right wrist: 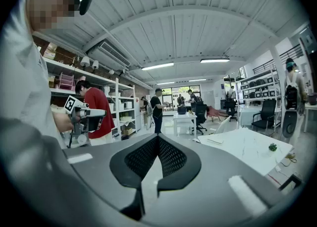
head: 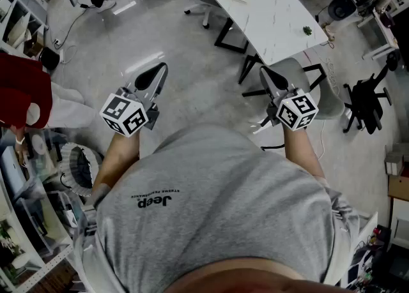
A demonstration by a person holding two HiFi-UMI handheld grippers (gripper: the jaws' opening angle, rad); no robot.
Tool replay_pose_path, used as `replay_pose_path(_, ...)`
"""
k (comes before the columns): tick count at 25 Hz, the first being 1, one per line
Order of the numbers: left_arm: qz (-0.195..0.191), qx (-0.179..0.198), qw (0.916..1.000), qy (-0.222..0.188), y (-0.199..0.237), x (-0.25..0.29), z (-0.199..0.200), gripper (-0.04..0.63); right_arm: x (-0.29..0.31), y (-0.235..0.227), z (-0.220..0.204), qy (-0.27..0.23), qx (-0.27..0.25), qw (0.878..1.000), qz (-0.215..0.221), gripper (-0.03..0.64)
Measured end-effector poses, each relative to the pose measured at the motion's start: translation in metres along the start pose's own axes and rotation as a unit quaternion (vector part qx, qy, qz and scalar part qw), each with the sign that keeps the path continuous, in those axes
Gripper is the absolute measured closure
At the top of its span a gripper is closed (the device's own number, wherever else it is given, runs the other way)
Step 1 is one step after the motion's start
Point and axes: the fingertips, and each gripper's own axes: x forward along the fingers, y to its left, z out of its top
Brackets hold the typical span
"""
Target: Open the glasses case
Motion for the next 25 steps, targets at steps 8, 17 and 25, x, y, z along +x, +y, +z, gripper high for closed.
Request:
replay_pose_path(8, -0.001, -0.002, 1.0000, -0.001, 0.005, 0.006, -0.002, 0.558, 0.007, -0.005, -0.002, 0.002, -0.002, 1.000, 0.001, 0.615)
replay_pose_path(17, -0.001, -0.002, 1.0000, -0.003, 0.005, 0.020, 0.000, 0.558, 0.009, -0.019, 0.003, 0.001, -0.012, 1.000, -0.001, 0.615)
replay_pose_path(25, 0.002, 0.000, 1.0000, -0.004, 0.004, 0.026, -0.001, 0.558, 0.009, -0.024, 0.004, -0.012, -0.016, 1.000, 0.007, 0.614)
